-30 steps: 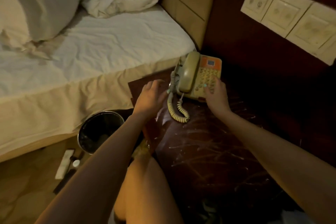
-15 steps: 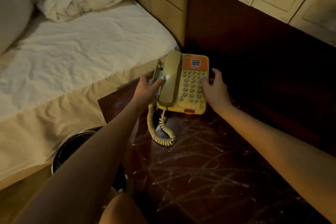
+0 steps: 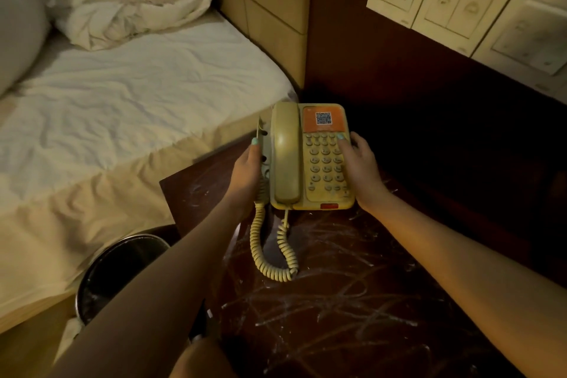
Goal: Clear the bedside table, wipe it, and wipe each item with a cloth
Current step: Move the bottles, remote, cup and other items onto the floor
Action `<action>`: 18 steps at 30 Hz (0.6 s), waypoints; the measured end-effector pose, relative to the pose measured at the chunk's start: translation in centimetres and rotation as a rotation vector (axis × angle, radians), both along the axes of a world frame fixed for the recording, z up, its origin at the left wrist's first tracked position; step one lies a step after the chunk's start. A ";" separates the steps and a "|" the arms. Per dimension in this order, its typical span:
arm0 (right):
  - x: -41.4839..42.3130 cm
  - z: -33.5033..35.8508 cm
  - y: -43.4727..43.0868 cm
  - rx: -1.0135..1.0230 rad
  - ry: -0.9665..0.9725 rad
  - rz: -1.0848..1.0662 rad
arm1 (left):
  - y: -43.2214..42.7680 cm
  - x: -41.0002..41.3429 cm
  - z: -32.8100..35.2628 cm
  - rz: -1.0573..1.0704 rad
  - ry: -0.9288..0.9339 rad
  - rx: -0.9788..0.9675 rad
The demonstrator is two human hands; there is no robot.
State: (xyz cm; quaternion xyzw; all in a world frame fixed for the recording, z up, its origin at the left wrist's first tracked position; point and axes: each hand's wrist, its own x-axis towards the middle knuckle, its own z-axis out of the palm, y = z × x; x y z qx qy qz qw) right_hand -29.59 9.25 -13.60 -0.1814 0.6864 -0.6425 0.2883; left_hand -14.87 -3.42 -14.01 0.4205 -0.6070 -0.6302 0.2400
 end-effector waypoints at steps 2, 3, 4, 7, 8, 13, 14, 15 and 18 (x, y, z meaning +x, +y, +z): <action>0.1 0.5 0.4 0.002 -0.003 0.048 | 0.5 0.2 0.2 0.001 0.018 -0.011; 0.2 0.7 0.7 0.005 -0.005 0.064 | 0.6 0.3 0.5 -0.009 0.028 -0.012; 0.4 1.0 1.0 0.007 -0.006 0.074 | 0.7 0.5 0.9 -0.024 0.037 -0.014; 1.2 2.5 1.6 -0.014 -0.006 0.094 | 1.0 1.4 3.4 -0.044 0.049 -0.042; 1.7 3.4 1.7 -0.027 0.001 0.101 | 1.1 2.0 4.5 -0.049 0.051 -0.065; 5.4 9.7 1.6 -0.098 0.101 0.171 | 1.7 6.6 10.3 -0.005 0.073 -0.217; 6.6 11.1 1.5 -0.111 0.133 0.191 | 1.7 7.9 11.5 0.005 0.077 -0.237; 7.8 12.4 1.4 -0.123 0.164 0.213 | 2.0 9.4 12.7 0.011 0.090 -0.251; 11.7 15.9 1.5 -0.155 0.230 0.261 | 2.9 14.1 16.3 0.037 0.123 -0.295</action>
